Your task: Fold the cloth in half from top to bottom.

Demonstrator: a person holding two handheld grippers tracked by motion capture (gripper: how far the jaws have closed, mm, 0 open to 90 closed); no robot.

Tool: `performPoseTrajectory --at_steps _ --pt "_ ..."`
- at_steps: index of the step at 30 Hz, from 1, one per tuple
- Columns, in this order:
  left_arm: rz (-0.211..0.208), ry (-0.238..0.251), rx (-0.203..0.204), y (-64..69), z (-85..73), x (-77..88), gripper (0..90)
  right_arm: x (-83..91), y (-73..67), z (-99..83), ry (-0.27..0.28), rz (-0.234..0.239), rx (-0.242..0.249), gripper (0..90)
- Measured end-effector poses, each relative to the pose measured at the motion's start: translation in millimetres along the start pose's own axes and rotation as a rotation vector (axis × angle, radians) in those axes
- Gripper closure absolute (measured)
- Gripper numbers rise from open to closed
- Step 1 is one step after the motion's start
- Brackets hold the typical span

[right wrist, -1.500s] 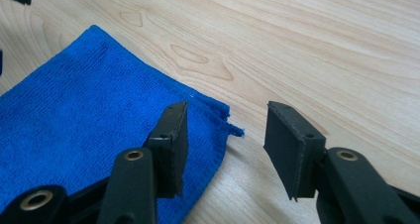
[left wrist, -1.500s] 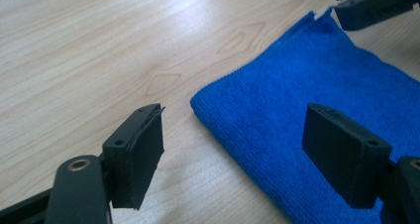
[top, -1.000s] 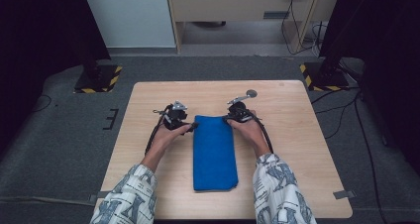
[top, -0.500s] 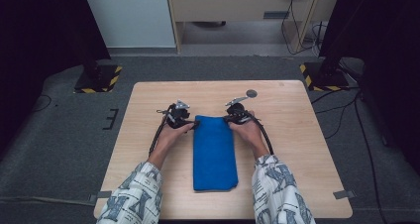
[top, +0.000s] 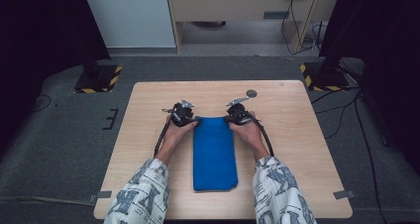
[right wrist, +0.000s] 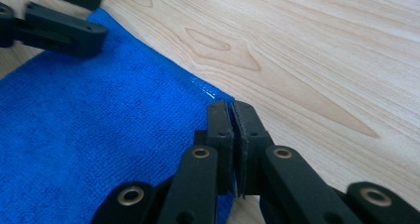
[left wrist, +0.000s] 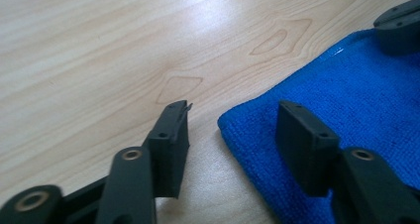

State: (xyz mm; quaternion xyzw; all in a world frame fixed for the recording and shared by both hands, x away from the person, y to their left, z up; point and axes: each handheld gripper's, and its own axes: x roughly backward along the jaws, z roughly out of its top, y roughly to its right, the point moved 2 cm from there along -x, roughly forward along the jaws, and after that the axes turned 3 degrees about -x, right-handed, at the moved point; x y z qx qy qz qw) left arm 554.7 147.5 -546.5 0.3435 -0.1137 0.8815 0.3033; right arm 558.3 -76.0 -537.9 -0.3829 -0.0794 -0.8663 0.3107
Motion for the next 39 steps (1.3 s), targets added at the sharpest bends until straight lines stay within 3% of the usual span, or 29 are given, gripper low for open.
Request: performPoseTrajectory --at_steps 4,10,12,26,39 --pt "-0.009 -0.006 -0.020 4.1 1.3 0.2 57.4 1.6 -1.9 2.0 0.010 0.002 -0.001 87.6" --pt "-0.045 0.001 -0.010 7.8 2.3 -0.1 82.0 6.5 -1.3 5.3 0.036 0.005 0.002 87.8" --pt "-0.046 0.004 -0.020 9.0 3.4 0.7 85.5 9.3 -1.4 6.9 0.044 0.007 0.006 87.8" --pt "-0.022 0.106 -0.009 12.5 30.2 28.5 86.8 32.1 1.1 17.9 0.106 0.000 -0.016 88.2" --pt "-0.019 0.117 -0.045 21.8 49.1 38.8 87.4 51.9 8.6 24.4 0.143 -0.011 -0.021 88.4"
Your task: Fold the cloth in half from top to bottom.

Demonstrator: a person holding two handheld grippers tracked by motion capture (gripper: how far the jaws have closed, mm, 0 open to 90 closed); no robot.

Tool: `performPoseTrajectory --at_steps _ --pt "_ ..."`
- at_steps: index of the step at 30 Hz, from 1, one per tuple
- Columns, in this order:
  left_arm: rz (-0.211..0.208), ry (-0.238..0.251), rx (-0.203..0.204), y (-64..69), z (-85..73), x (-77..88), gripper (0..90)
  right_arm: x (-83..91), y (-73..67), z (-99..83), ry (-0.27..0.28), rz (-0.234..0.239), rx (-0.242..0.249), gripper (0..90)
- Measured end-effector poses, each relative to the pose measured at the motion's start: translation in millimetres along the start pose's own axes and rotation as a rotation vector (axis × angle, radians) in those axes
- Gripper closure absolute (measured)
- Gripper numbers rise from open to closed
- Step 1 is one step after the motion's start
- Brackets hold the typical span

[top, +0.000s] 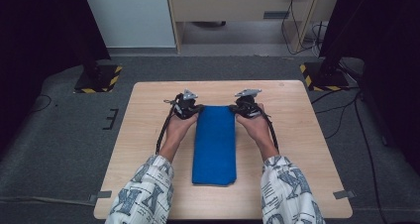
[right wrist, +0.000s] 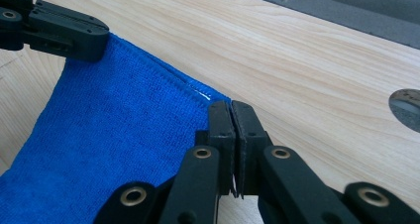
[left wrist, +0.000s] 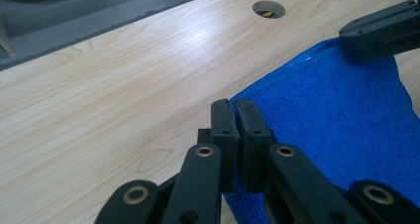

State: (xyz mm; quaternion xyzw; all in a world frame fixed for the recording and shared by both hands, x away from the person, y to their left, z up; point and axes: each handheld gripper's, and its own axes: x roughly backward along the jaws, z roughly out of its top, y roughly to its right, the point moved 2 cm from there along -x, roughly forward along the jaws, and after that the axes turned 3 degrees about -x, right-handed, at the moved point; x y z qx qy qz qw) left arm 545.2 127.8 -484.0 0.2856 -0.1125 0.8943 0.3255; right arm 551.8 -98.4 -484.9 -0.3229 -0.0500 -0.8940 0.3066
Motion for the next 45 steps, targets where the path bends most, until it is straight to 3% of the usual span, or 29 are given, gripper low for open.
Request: performPoseTrajectory --at_steps 10,21,27,34,45 --pt "0.004 0.001 -0.022 2.3 5.3 12.0 87.4 6.9 -4.5 2.4 0.020 0.008 0.005 88.4" --pt "-0.006 0.029 -0.066 17.5 6.4 32.3 87.3 25.2 -13.3 -5.5 0.045 0.028 0.022 88.3" --pt "-0.030 0.044 -0.077 24.8 -1.2 41.1 87.3 36.1 -18.9 -13.9 0.060 0.050 0.037 88.3" --pt "-0.047 0.030 -0.120 34.3 -10.9 57.4 87.3 48.1 -30.7 -26.2 0.063 0.081 0.066 88.3" --pt "-0.081 0.036 -0.139 51.5 -26.2 78.7 87.1 66.7 -48.3 -43.2 0.063 0.114 0.112 88.2"
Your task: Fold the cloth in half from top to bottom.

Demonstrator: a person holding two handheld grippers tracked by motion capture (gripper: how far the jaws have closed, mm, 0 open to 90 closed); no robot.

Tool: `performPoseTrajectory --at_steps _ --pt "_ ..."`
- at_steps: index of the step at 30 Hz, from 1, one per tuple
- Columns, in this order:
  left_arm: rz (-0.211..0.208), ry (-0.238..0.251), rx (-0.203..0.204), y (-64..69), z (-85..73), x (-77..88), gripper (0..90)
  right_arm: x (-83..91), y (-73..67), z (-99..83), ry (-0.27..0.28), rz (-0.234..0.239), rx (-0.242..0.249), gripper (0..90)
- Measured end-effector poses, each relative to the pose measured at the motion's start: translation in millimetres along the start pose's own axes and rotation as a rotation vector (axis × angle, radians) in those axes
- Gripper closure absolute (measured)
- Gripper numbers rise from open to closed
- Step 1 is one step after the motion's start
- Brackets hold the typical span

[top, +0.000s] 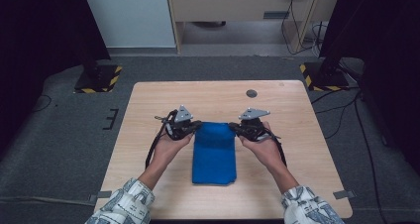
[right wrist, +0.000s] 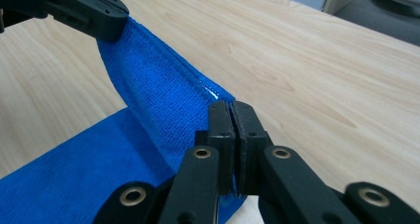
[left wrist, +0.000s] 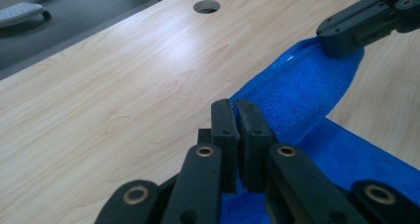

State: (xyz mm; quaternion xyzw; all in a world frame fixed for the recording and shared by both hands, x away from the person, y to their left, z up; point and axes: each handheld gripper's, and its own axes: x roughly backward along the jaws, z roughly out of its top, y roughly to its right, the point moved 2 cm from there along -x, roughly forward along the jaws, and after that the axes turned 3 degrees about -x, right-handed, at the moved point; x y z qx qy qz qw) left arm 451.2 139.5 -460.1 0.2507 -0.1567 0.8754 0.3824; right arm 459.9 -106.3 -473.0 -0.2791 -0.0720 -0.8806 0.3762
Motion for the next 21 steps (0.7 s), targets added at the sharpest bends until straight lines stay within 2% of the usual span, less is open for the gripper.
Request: performPoseTrajectory --at_steps 18,21 --pt "-0.064 -0.003 -0.005 27.5 -21.5 13.9 87.0 20.5 -19.2 -25.6 0.001 0.052 0.010 88.0" --pt "-0.068 0.001 0.003 28.9 -24.8 17.4 87.0 23.1 -23.1 -30.7 0.001 0.062 0.015 88.0"
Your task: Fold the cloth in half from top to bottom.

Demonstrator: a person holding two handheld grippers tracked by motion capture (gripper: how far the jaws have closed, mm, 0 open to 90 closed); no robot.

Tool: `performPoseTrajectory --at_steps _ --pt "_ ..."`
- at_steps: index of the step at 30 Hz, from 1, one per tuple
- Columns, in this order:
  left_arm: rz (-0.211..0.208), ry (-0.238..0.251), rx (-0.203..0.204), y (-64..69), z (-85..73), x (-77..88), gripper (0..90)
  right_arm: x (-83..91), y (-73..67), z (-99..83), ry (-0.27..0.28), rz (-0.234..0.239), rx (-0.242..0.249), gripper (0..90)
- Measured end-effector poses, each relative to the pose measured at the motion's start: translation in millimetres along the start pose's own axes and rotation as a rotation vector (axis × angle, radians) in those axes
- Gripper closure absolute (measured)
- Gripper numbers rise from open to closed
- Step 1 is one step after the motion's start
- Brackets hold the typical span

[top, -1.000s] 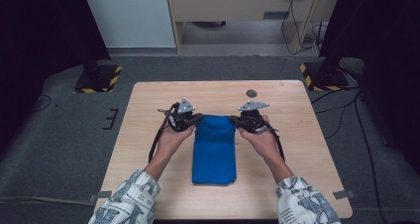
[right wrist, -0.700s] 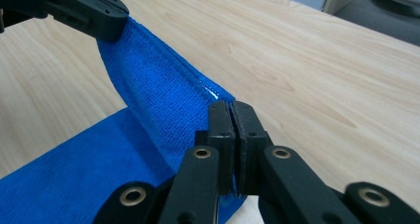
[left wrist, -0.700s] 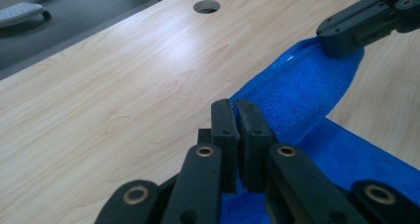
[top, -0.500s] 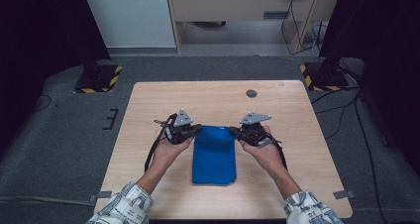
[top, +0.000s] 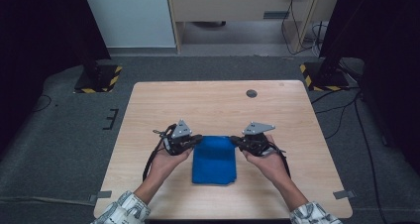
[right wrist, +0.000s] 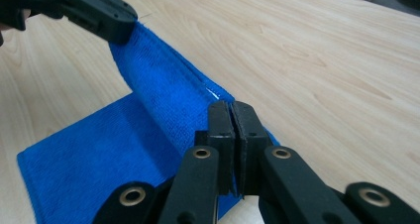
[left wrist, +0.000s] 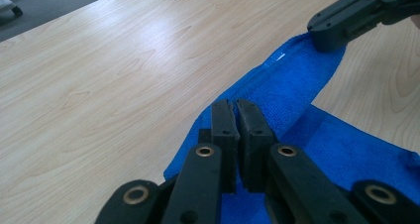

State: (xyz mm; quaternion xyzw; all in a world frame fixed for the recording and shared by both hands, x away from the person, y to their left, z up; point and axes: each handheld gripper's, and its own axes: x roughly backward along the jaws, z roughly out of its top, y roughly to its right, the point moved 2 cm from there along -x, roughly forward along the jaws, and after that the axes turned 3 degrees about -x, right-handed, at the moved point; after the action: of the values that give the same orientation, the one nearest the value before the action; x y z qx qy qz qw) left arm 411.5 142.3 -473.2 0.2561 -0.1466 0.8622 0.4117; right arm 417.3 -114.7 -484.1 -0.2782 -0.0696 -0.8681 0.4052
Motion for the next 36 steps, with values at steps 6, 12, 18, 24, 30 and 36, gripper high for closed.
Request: performPoseTrajectory --at_steps 6,12,18,24,30,36 --pt "-0.013 0.004 -0.005 6.6 -4.5 6.1 86.9 4.1 -10.2 -5.7 0.004 0.020 0.009 88.0" --pt "-0.027 -0.012 0.004 12.8 -15.7 5.6 86.9 7.7 -12.6 -11.0 0.000 0.027 0.003 87.8" --pt "-0.026 -0.010 0.010 16.0 -21.5 12.0 86.8 8.6 -21.7 -17.4 -0.005 0.043 0.012 87.7" --pt "-0.042 -0.006 0.016 20.5 -26.8 12.9 86.8 9.7 -24.8 -21.9 -0.014 0.048 0.022 87.5" --pt "-0.048 -0.026 0.019 22.5 -32.3 9.1 86.7 5.2 -24.8 -32.7 -0.035 0.054 0.019 87.4" --pt "-0.058 -0.005 0.036 23.8 -32.3 16.0 86.7 9.6 -27.2 -29.9 -0.019 0.063 0.022 87.3"
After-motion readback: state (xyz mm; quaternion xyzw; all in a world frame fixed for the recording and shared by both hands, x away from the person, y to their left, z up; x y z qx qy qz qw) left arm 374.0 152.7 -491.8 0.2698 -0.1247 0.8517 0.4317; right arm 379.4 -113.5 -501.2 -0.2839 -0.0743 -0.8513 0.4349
